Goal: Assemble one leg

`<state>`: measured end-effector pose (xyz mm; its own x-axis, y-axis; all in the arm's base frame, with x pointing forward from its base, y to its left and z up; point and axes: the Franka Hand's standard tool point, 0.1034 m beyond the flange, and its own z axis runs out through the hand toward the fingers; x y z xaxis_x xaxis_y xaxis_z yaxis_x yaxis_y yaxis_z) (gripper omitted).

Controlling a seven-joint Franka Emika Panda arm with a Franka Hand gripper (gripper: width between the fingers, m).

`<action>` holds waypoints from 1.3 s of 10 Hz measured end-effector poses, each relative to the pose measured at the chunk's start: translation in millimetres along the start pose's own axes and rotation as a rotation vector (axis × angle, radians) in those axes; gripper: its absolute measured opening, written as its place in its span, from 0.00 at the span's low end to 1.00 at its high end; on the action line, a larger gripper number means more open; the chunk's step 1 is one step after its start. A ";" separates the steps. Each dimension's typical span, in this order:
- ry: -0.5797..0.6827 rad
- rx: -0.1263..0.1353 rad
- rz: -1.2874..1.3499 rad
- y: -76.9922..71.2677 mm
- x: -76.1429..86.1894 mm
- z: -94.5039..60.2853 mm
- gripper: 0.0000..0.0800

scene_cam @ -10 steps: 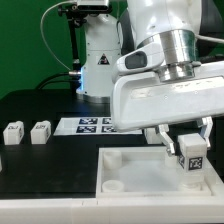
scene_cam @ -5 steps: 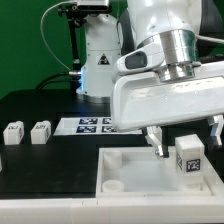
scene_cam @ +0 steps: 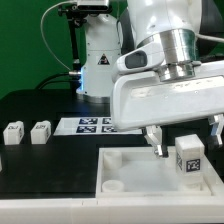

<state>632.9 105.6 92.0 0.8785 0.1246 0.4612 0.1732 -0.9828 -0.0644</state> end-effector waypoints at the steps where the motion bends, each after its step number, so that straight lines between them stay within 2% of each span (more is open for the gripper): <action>1: -0.043 0.001 0.003 2.8 6.5 -3.8 0.81; 3: -0.122 0.009 0.021 10.1 20.0 2.0 0.81; 4: -0.222 0.021 0.037 6.0 12.0 5.4 0.81; 5: -0.364 0.039 0.048 0.4 10.4 1.9 0.81; 6: -0.431 0.050 0.046 1.8 12.1 3.0 0.81; 8: -0.717 0.085 0.068 0.0 -1.1 0.8 0.81; 9: -0.705 0.090 0.065 -1.0 10.0 8.2 0.81; 12: -0.680 0.076 0.095 -0.1 8.8 10.1 0.79; 13: -0.682 0.068 0.121 -0.5 8.4 10.6 0.59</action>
Offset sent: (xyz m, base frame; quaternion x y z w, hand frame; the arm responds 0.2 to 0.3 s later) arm 0.0159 -0.0013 -0.0113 0.0043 -0.1226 0.0432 0.9915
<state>644.9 108.6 86.6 0.9732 0.0945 -0.2098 0.0643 -0.9872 -0.1461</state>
